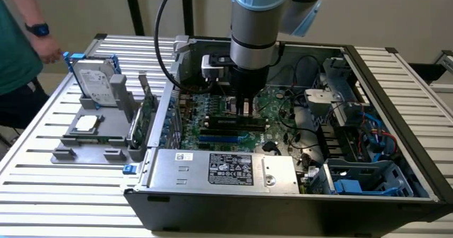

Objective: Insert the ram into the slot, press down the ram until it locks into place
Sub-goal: 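Insert the ram into the slot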

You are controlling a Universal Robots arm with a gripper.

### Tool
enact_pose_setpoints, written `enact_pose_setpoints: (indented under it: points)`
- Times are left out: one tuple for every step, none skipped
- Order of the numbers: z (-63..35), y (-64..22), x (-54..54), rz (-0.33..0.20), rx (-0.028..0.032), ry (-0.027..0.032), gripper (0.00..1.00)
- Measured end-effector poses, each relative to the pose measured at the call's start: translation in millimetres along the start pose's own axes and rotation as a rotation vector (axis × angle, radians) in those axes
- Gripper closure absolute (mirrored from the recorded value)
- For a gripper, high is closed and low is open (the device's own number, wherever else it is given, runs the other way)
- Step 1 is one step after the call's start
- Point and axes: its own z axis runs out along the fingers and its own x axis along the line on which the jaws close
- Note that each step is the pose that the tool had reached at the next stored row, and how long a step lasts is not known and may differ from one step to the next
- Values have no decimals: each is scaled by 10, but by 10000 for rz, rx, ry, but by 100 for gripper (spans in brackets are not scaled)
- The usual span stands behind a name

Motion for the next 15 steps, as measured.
enact_pose_setpoints:
  points:
    - [1, 0, 0, 0, 2, 0, 86]
    - [2, 0, -1, -1, 3, 0, 86]
    - [3, 0, -2, -1, 3, 1, 86]
    - [5, 1, -3, 1, 4, 0, 86]
    - [6, 1, -5, 1, 4, 1, 86]
    - [6, 1, -7, 1, 4, 2, 86]
    - [7, 1, -10, 1, 3, 2, 86]
    - [8, 1, -12, 1, 3, 2, 86]
    - [9, 1, -13, 1, 2, 2, 86]
    - [10, 1, -14, 1, 2, 3, 86]
    - [11, 1, -14, 2, 2, 4, 86]
    - [13, 1, -15, 2, 3, 3, 86]
    - [17, 1, -16, 3, 4, -5, 86]
    - [18, 0, -15, 4, 3, -3, 86]
    - [19, 0, -15, 4, 3, 0, 86]
